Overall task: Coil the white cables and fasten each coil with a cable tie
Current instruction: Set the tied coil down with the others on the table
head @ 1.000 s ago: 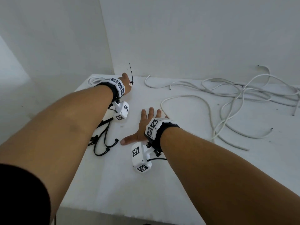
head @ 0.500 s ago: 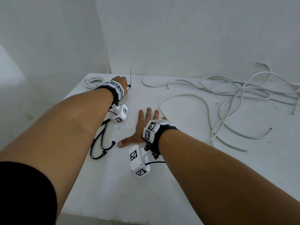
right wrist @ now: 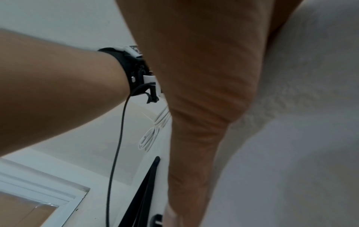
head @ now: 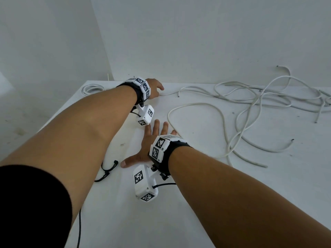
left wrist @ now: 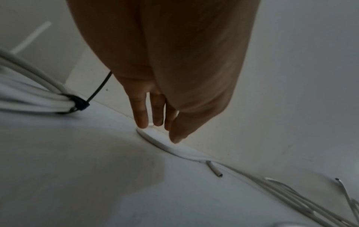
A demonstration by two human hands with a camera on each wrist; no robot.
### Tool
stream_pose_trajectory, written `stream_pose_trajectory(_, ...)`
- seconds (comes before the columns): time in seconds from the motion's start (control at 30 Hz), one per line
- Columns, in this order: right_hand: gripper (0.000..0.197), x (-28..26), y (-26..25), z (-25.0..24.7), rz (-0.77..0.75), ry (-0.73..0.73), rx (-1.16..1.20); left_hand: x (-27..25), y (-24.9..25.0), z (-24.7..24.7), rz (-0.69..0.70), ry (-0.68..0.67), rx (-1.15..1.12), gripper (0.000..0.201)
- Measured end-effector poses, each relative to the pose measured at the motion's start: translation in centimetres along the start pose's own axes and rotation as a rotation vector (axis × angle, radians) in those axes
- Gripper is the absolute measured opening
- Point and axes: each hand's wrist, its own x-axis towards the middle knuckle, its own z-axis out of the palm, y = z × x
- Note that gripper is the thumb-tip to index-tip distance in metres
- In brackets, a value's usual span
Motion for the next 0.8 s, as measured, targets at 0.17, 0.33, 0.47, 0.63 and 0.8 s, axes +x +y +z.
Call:
stream_pose_trajectory(0.17, 0.161, 0.1, 0.2, 0.1, -0.014, 0.001, 0.009, 0.7, 0.1, 1.0, 0.009, -0.052, 0.059, 0.05)
stream_pose_trajectory(0.33, 0.16, -0.1, 0.1, 0.3, -0.015, 0.002, 0.017, 0.6, 0.3, 0.6, 0.028, -0.014, 0.112, 0.032)
stream_pose_trajectory(0.47, 0.161, -0.1, -0.1, 0.2, 0.0, 0.001, 0.014, 0.3, 0.0, 0.3, 0.034, -0.086, 0.15, 0.032)
stream_pose_trajectory(0.63, 0.162, 0.1, 0.0, 0.1, -0.002, 0.005, 0.018, 0.0, 0.4, -0.2, 0.047, -0.085, 0.199, 0.029)
stream_pose_trajectory(0.8, 0.159, -0.1, 0.1, -0.1, 0.002, 0.012, -0.001, 0.3, 0.7, -0.8, 0.034, -0.015, 0.208, 0.028)
